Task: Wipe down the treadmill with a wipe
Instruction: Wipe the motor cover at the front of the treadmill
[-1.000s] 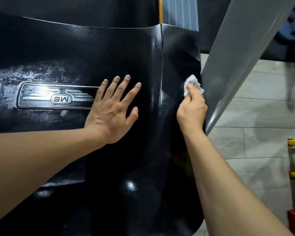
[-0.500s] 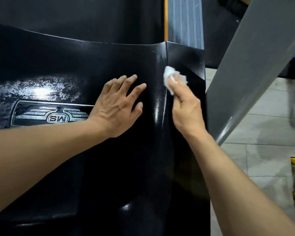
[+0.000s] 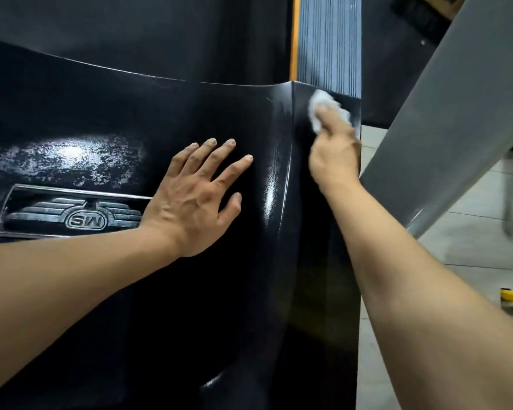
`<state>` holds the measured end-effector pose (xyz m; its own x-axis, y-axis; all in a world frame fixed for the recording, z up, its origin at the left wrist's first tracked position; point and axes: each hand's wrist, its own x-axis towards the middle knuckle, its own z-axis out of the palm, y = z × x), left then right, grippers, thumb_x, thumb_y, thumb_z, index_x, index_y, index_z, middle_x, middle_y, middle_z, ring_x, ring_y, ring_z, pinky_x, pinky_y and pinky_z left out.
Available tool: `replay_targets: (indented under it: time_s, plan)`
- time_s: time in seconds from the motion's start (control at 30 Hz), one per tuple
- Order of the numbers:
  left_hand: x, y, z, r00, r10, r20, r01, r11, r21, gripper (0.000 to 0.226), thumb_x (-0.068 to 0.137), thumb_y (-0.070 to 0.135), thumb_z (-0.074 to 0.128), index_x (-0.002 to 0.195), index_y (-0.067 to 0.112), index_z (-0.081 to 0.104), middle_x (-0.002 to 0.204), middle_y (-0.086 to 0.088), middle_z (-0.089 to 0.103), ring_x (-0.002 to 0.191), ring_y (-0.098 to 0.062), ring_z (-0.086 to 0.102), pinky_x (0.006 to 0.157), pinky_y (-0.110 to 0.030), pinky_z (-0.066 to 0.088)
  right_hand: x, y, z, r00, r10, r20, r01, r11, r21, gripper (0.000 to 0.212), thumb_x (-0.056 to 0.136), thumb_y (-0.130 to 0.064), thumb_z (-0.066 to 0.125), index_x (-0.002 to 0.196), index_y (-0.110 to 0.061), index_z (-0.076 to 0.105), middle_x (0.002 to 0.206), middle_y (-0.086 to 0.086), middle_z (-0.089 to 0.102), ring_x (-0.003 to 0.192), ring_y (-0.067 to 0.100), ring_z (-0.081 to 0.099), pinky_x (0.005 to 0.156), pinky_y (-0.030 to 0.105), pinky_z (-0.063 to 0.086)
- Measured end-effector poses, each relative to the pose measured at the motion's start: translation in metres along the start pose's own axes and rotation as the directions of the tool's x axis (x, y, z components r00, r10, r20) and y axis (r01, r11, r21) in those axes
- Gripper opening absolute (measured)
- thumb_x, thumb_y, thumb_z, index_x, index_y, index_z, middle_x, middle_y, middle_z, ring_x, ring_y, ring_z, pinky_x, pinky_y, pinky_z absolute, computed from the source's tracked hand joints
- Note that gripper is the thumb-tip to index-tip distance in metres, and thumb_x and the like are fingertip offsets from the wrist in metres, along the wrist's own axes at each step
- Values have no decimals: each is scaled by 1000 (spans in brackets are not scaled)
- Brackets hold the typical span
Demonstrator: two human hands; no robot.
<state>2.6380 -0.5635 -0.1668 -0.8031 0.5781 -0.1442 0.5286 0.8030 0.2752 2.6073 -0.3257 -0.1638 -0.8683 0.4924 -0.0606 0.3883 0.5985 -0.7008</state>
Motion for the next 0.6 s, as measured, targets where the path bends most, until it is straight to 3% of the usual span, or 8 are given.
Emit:
replay_targets:
  time_s: [0.07, 0.13, 0.23, 0.27, 0.33, 0.43, 0.5, 0.6]
  plan:
    - [2, 0, 0, 1000, -3, 1, 3, 1000, 0, 64, 97, 49, 30, 159, 31, 33, 167, -5, 28, 154, -27, 23, 126, -47, 15, -1, -7, 10, 960, -205, 193, 196, 978, 66, 40, 97, -7, 44, 126, -17, 70, 127, -12, 57, 125, 7, 52, 105, 5, 29]
    - [1, 0, 0, 1000, -8, 4, 8, 1000, 9, 64, 97, 49, 30, 159, 31, 33, 167, -5, 28, 154, -27, 23, 126, -47, 16, 10, 3, 6, 951, -215, 221, 214, 977, 29, 43, 96, -10, 45, 129, -25, 68, 138, -12, 58, 133, 10, 52, 110, 13, 32]
    - [1, 0, 1, 1000, -11, 11, 11, 1000, 12, 64, 98, 50, 30, 159, 32, 31, 167, -4, 27, 155, -26, 21, 127, -46, 14, 45, 20, -16, 993, 112, -24, -114, 983, -143, 31, 103, -18, 38, 113, -16, 67, 107, 8, 65, 107, 26, 60, 73, 11, 33]
    - [2, 0, 1, 1000, -11, 17, 10, 1000, 12, 64, 97, 50, 30, 159, 32, 31, 168, -3, 26, 155, -26, 21, 127, -46, 14, 52, 22, -21, 983, 166, -76, -177, 968, -177, 29, 103, -17, 35, 108, -9, 62, 96, 10, 57, 96, 31, 57, 64, 16, 30]
    - [3, 0, 1, 1000, -13, 17, 13, 1000, 9, 64, 97, 49, 31, 159, 33, 31, 168, -3, 27, 155, -26, 21, 127, -46, 14, 57, 15, -18, 983, 156, -91, -174, 957, -232, 27, 96, -13, 32, 104, -7, 57, 95, 6, 51, 82, 26, 48, 61, 21, 29]
    - [1, 0, 1, 1000, -14, 10, 14, 1000, 9, 64, 97, 49, 31, 159, 32, 32, 167, -3, 27, 155, -26, 22, 126, -46, 14, 49, -6, 9, 999, -43, 26, 47, 974, -223, 29, 95, -14, 40, 108, -15, 66, 112, 0, 61, 87, 11, 52, 71, 15, 38]
    - [2, 0, 0, 1000, -8, 2, 8, 1000, 8, 64, 97, 49, 31, 159, 32, 33, 167, -4, 28, 155, -27, 22, 126, -46, 15, 40, -24, 23, 941, -266, 210, 305, 934, -186, 28, 94, -15, 45, 104, -20, 71, 112, -7, 63, 102, 7, 54, 86, 9, 42]
    - [2, -1, 1, 1000, -2, 15, 1, 1000, 19, 65, 97, 50, 31, 159, 31, 31, 168, -4, 26, 155, -27, 21, 126, -46, 14, 22, -44, 27, 809, -395, 435, 522, 823, -224, 31, 92, -13, 44, 108, -20, 70, 119, 2, 66, 117, 21, 55, 97, 38, 48]
